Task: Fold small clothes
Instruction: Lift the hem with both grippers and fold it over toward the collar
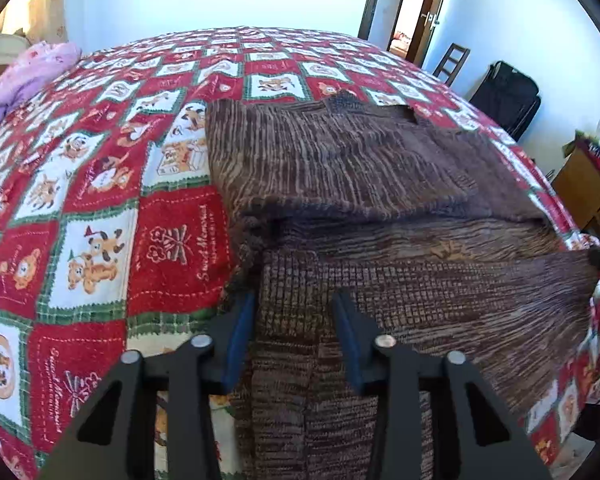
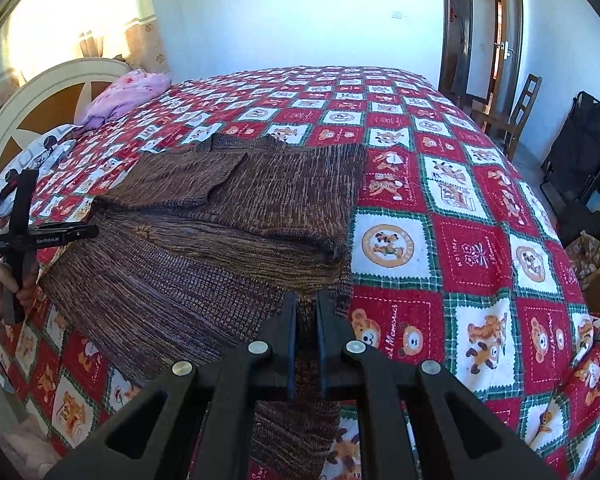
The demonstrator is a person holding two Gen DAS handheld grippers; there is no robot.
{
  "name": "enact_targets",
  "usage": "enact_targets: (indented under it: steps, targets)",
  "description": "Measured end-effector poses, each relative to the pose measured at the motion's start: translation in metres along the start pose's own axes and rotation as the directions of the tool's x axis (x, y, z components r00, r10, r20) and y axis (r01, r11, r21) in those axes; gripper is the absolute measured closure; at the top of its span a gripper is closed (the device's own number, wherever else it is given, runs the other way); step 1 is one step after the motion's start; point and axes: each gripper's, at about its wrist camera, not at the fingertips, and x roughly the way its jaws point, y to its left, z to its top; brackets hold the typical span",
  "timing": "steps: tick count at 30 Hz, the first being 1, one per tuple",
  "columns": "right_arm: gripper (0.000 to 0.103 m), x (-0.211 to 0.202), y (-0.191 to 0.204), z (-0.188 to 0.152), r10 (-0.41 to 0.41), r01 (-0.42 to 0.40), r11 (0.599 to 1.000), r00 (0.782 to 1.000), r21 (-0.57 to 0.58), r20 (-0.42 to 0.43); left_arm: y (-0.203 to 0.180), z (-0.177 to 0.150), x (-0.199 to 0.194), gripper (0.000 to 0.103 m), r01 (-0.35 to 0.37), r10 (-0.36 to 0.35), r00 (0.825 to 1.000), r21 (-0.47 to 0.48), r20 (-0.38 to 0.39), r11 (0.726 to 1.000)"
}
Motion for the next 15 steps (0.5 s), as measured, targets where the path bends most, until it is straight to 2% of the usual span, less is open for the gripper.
enact_targets:
  steps: [5,11,13,15]
  targets:
    - [0.095,0.003,-0.001,-0.002,-0.006,0.006,1.000,1.000,0.008,-0.007,-0.006,0.002,0.003,0.070,-0.048,0.048,0.999,-0.012,-0.002,0.999]
    - [0.095,0.006,0.000,-0.006,-0.036,0.036,0.999,0.999,0.001,-0.014,-0.013,0.004,0.000,0.090,-0.086,0.086,0.996,-0.005,0.007,0.996]
    - [0.095,0.005,0.003,-0.007,-0.059,0.059,0.998,0.998,-0.011,-0.010,-0.011,0.002,-0.003,0.093,-0.070,0.071,0.997,-0.039,0.019,0.997]
    - [0.095,0.003,0.006,-0.009,-0.079,0.079,0.997,0.997,-0.023,0.000,-0.004,-0.001,-0.010,0.094,-0.012,0.017,0.999,-0.105,0.041,0.994]
